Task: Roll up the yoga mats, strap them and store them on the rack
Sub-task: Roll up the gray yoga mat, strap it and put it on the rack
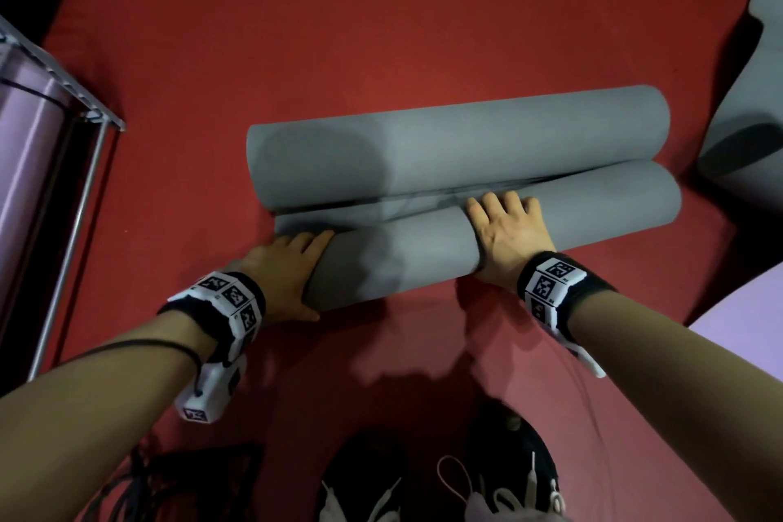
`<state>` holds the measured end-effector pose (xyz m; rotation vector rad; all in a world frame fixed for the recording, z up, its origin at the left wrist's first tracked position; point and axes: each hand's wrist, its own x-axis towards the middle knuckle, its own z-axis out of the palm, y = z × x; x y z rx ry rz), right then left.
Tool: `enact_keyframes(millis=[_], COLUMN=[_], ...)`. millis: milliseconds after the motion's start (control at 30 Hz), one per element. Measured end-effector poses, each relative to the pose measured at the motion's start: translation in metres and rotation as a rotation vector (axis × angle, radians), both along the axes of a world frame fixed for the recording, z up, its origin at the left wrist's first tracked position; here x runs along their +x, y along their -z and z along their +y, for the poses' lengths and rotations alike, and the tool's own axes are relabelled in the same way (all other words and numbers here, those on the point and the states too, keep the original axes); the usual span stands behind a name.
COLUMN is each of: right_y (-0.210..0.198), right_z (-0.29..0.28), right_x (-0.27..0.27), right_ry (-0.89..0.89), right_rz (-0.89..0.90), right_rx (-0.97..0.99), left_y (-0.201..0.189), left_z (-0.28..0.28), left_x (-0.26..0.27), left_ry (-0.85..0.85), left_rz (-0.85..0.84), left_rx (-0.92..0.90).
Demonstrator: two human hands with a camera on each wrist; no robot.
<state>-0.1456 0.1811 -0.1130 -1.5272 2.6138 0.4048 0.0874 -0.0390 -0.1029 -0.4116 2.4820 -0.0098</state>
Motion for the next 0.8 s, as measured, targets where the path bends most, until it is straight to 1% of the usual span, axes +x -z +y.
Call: enact_keyframes(millis=[67, 133, 333, 400, 500, 600, 800], right_y=[0.0, -0.002, -0.004, -0.009, -0.016, -0.018, -0.023], right_z=[0.005, 0.01, 0.04, 0.045, 0.045, 0.04, 0.03], right_x=[0.003, 0.008, 0.032, 0.045, 0.053, 0.044, 0.023], right_ry=[0.018, 0.029, 0.052, 0.059, 0.074, 0.065, 0.011], right_rz=[0.004, -0.003, -0.065, -0.083, -0.151, -0.219, -0.326], right_rx=[-0.026, -0.007, 0.035, 0.094, 0.194, 0.183, 0.085], left_y=[-0.003, -0.008, -0.009, -0.007, -0.007, -0.008, -0.013], left_z=[0.003, 0.009, 0.033, 0.036, 0.033, 0.026, 0.013], left_x=[-0.001, 0.003, 0.027, 0.031, 0.028, 0.022, 0.001], left_ry=[0.022, 0.038, 0.056, 0.052, 0.033, 0.003, 0.081], left_rz=[0.0, -0.01, -0.069, -0.076, -0.099, -0.147, -0.262], left_rx=[-0.015, 0.003, 0.152, 0.191, 0.225, 0.271, 0.172])
